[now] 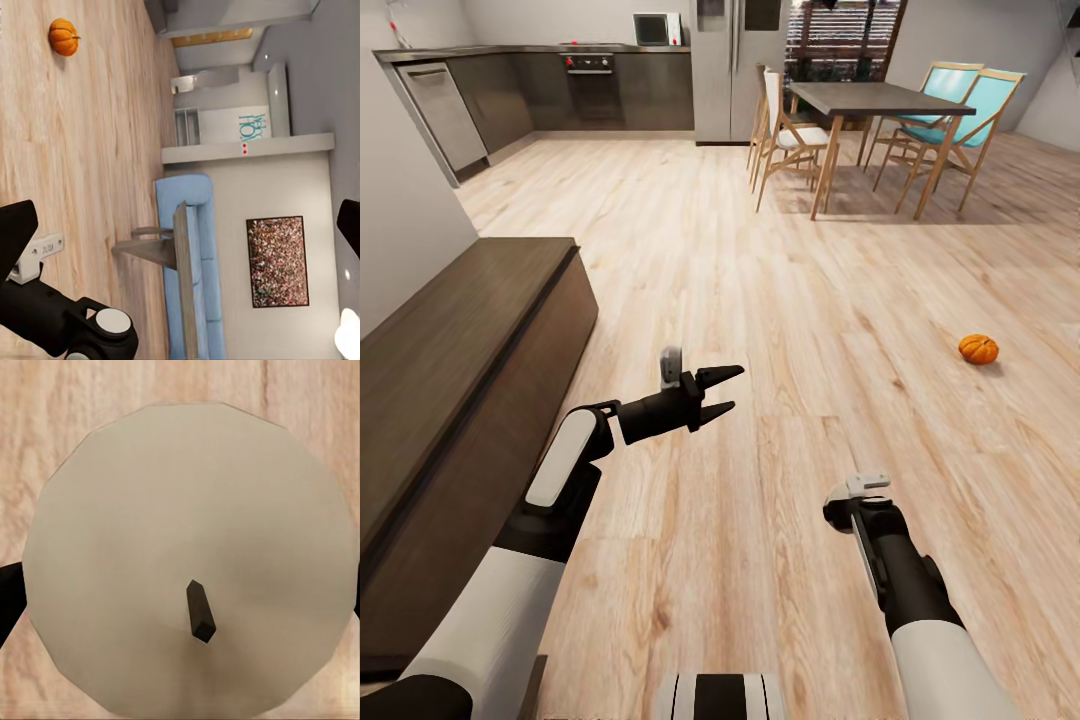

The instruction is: Place each of the two pumpkins and all three candles from the living room inside a cabinet in the living room (use any cabinet), then make sure every cabinet is closed, and position the cauldron so it is next to a table in the living room.

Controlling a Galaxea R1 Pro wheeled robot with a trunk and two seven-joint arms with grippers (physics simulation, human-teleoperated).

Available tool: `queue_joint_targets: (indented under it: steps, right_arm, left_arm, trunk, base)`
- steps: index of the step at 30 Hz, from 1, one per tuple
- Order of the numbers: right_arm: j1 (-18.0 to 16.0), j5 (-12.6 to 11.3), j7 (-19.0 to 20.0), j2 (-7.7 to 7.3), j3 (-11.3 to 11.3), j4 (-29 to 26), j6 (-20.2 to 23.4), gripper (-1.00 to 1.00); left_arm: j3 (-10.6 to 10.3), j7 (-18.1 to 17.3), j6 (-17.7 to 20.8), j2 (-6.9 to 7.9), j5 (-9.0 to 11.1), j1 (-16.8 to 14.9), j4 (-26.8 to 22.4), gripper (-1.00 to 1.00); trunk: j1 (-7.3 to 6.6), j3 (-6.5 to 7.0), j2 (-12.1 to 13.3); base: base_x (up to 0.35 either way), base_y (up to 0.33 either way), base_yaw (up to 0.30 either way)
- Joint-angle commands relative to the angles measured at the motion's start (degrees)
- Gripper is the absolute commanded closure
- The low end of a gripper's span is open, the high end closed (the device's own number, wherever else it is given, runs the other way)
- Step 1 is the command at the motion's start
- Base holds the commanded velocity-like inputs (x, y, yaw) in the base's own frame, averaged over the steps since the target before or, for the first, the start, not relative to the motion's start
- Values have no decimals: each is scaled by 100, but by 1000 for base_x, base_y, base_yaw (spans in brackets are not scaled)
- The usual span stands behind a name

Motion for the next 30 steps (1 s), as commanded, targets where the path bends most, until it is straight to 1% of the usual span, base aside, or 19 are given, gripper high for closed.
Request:
queue_joint_targets:
  steps: [1, 12, 30]
  right_arm:
    - [0, 3, -4, 0, 0, 0, 0, 100]
    - [0, 2, -4, 0, 0, 1, 0, 100]
    - [0, -5, -4, 0, 0, 3, 0, 100]
  left_arm:
    - [1, 0, -1, 0, 1, 0, 1, -100]
    - [0, -5, -2, -2, 1, 0, 3, -100]
    - [-6, -7, -2, -4, 1, 0, 3, -100]
  trunk:
    - [0, 0, 0]
    - [0, 0, 0]
    - [0, 0, 0]
  base:
    - [-50, 0, 0]
    - [-24, 0, 0]
    - [-293, 0, 0]
